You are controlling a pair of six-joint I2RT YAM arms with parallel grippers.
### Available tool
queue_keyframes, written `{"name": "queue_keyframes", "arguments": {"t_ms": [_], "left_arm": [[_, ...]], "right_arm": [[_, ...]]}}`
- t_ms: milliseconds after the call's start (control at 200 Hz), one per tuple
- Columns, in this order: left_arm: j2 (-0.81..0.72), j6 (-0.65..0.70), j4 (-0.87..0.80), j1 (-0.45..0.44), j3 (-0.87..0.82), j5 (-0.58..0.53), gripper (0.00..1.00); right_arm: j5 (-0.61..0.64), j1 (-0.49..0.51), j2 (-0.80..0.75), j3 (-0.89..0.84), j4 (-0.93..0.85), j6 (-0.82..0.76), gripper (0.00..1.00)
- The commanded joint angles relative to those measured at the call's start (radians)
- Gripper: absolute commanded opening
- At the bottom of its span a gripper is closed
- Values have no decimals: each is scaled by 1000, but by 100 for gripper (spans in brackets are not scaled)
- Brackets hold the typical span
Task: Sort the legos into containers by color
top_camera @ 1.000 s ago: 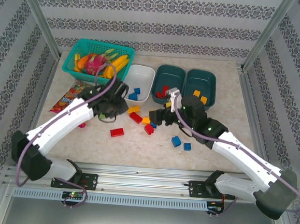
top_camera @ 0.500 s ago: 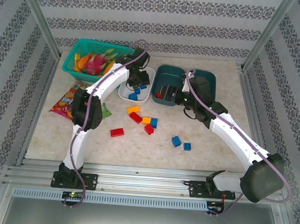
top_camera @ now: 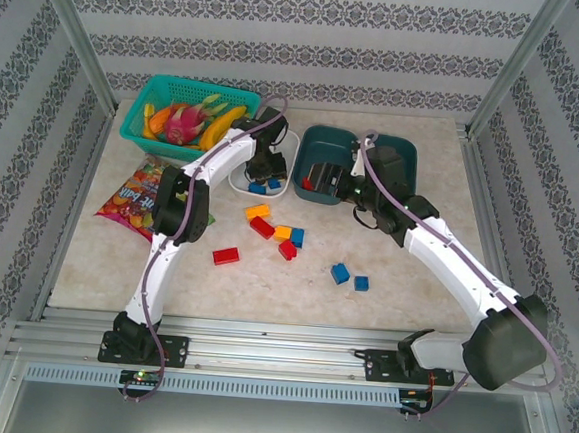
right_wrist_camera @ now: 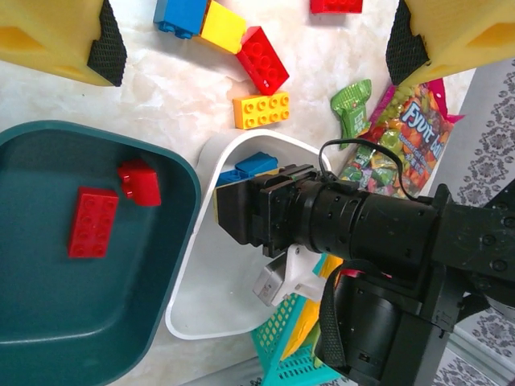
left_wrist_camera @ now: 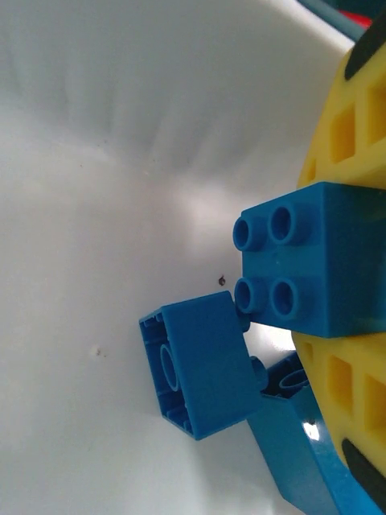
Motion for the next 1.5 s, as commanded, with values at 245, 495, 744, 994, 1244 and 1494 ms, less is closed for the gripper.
{"name": "queue_keyframes", "arguments": {"t_ms": [245, 495, 744, 994, 1244, 1494], "left_arm": [[-95, 18, -38, 8, 40, -3, 56], [-307, 7, -40, 0, -15, -78, 63], [-717, -3, 120, -10, -379, -121, 68], [-1188, -46, 250, -16, -956, -147, 72], [-1560, -191, 228, -16, -1321, -180, 72], [-1713, -191, 135, -16, -1327, -220, 74]], "right_arm": [[54, 15, 8, 40, -47, -40, 86], [137, 44, -37, 50, -102, -130, 86], [260, 143, -98, 37, -206, -268, 86], [268, 303, -5, 30, -257, -359, 85], [346, 433, 307, 176, -220, -209, 88], [499, 456, 637, 400, -242, -135, 98]]}}
